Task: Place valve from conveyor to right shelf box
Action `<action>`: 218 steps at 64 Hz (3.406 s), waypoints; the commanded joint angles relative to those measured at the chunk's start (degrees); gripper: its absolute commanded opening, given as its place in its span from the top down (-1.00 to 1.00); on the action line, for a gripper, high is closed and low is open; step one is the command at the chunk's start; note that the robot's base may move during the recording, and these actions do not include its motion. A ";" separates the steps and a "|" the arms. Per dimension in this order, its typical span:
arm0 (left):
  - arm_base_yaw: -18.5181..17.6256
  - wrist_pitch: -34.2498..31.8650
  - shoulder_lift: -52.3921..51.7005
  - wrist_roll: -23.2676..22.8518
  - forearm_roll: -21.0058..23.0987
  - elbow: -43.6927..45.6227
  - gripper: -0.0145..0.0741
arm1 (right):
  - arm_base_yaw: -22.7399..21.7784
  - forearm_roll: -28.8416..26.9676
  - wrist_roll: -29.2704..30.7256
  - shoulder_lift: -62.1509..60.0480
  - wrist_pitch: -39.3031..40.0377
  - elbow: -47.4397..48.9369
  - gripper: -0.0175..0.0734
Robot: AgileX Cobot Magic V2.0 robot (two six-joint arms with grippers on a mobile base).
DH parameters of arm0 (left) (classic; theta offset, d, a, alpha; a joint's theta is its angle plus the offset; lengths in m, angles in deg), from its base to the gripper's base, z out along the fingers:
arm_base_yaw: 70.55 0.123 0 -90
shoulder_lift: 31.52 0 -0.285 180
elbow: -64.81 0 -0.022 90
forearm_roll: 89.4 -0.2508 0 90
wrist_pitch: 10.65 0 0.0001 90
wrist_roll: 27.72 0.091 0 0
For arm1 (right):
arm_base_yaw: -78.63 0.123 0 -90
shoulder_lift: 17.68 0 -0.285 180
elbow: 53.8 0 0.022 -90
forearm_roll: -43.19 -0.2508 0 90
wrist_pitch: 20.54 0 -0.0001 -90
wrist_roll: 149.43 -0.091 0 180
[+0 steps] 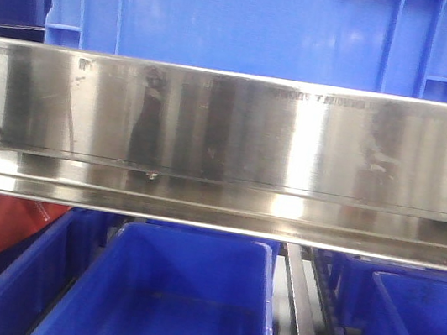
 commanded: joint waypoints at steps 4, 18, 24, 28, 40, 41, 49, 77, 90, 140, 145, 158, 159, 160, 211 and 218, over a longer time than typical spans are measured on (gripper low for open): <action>0.06 -2.10 -0.47 -0.42 0.96 1.11 0.23 | 0.05 -0.39 0.31 -0.64 3.01 1.18 0.19; 0.06 -2.10 -0.47 -0.42 0.96 1.11 -0.24 | 0.05 -0.39 0.31 -0.64 2.63 1.18 -0.37; 0.06 -1.88 -0.47 -0.42 0.96 1.11 -0.29 | 0.05 -0.39 0.31 -0.64 2.49 1.18 -0.39; 0.06 -1.88 -0.47 -0.42 0.88 1.11 -0.28 | 0.05 -0.39 0.31 -0.64 2.11 1.18 -0.39; -0.04 -1.74 -0.85 -0.42 1.15 1.11 -0.13 | 0.05 -0.74 0.31 -1.23 -1.22 1.18 -0.04; -0.05 -1.74 -0.96 -0.42 1.14 1.11 -0.09 | 0.05 -0.74 0.31 -1.28 -1.20 1.18 0.01; -0.13 -2.02 -0.85 -0.42 0.91 1.11 0.51 | -0.05 -0.74 0.31 -1.28 -1.08 1.18 0.56; 0.06 -6.35 -6.72 -0.02 0.67 -1.29 0.92 | -0.38 -0.29 0.31 -6.57 8.21 0.13 0.98; 0.06 -15.86 -19.71 0.07 0.15 -14.77 0.92 | -1.03 2.17 0.31 -15.66 12.16 -8.92 0.98; 0.06 -29.22 -73.55 0.07 -1.94 -68.02 0.92 | -1.38 3.66 0.31 -64.92 1.79 -48.92 0.98; 0.06 -29.10 -76.05 0.07 -1.94 -68.28 0.92 | -1.38 3.66 0.31 -67.92 -2.40 -48.92 0.98; 0.06 -29.43 -78.95 0.07 -1.94 -68.28 0.92 | -1.38 3.66 0.31 -72.32 -3.97 -48.92 0.99; 0.06 -29.43 -78.95 0.07 -1.94 -68.28 0.92 | -1.38 3.66 0.31 -72.49 -3.97 -48.92 0.99; 0.06 -29.43 -78.95 0.07 -1.94 -68.28 0.92 | -1.38 3.66 0.31 -72.57 -3.97 -48.92 0.99; 0.06 -29.43 -78.95 0.07 -1.94 -68.28 0.92 | -17.09 15.00 -2.02 -80.09 22.01 -77.75 0.99; 0.06 -29.43 -78.95 0.07 -1.94 -68.28 0.92 | -20.03 15.00 -2.02 -82.72 21.04 -79.75 0.99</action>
